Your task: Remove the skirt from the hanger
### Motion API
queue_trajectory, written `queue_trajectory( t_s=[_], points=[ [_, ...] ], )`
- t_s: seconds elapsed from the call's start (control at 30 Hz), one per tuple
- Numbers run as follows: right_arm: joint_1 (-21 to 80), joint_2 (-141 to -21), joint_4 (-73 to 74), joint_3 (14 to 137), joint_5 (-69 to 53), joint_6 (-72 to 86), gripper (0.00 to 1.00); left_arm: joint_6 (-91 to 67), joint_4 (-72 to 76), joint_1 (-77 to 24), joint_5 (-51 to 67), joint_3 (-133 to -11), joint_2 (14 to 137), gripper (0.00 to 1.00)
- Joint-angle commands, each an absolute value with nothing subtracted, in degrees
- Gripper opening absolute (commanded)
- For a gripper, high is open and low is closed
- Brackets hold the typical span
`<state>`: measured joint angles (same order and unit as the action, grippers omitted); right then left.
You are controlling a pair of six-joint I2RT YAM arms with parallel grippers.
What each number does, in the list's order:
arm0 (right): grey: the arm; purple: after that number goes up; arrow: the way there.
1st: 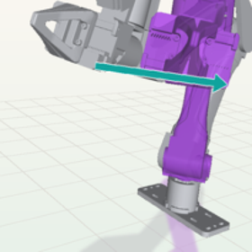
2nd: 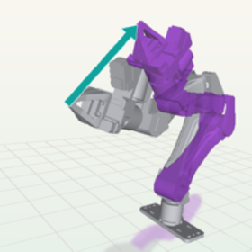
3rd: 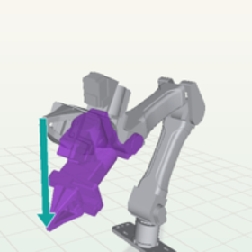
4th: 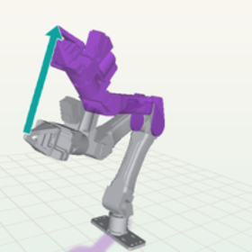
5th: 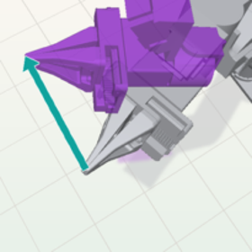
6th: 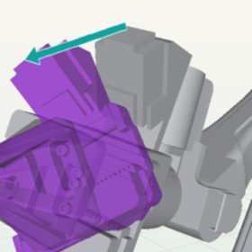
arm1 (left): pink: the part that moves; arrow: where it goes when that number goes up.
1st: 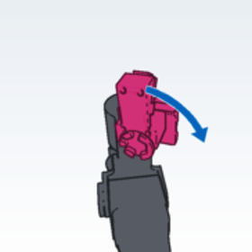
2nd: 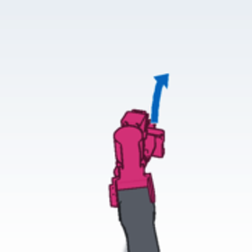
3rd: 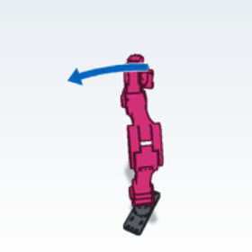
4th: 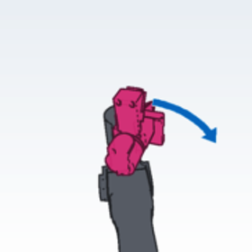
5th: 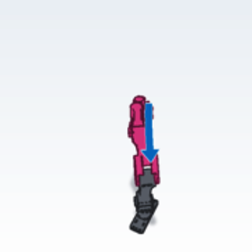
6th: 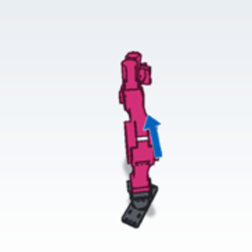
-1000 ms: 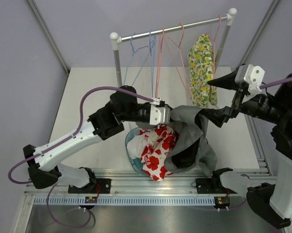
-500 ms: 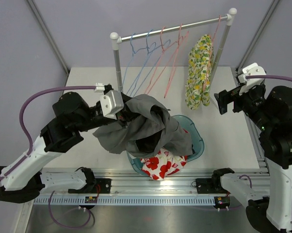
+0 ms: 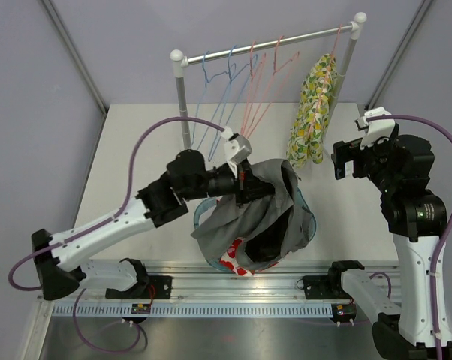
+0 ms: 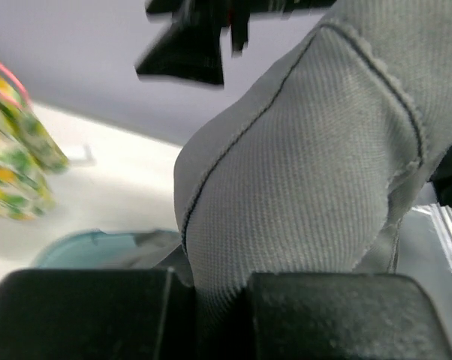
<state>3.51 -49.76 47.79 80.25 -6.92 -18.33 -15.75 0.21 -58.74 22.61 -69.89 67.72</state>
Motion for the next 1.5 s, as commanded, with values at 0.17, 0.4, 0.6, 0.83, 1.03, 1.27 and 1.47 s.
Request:
queue_trajectory(
  t_s=[0.17,0.4,0.6,0.83,1.03,1.27,1.47],
  points=[
    [1.23,-47.2,43.33,76.47,-6.33,-15.38,1.0,-22.7,11.35,-58.45,23.84,-58.02,74.0,0.0],
    [0.44,-46.41,43.15,73.66,-7.38,-14.85,0.99,-8.1,-4.2,-58.89,11.44,-52.48,77.78,0.0],
    [-1.21,-46.58,43.33,73.3,-8.88,-14.41,1.0,-5.8,-10.44,-58.54,-6.22,-53.52,81.82,0.0],
    [-1.93,-47.11,42.8,73.3,-9.93,-14.15,0.99,-6.41,-15.2,-58.01,-13.36,-58.18,88.58,0.01],
    [-2.02,-47.29,43.42,73.83,-10.55,-14.33,0.99,-8.0,-16.88,-57.92,-7.83,-60.12,94.49,0.04],
    [-2.02,-48.34,44.3,76.19,-11.6,-14.24,0.99,-5.81,-14.06,-57.83,-7.13,-59.32,81.84,0.58],
    [-2.02,-49.83,45.09,78.66,-12.39,-13.97,1.0,-4.48,-15.38,-57.83,-6.33,-61.08,72.61,0.85]
  ],
)
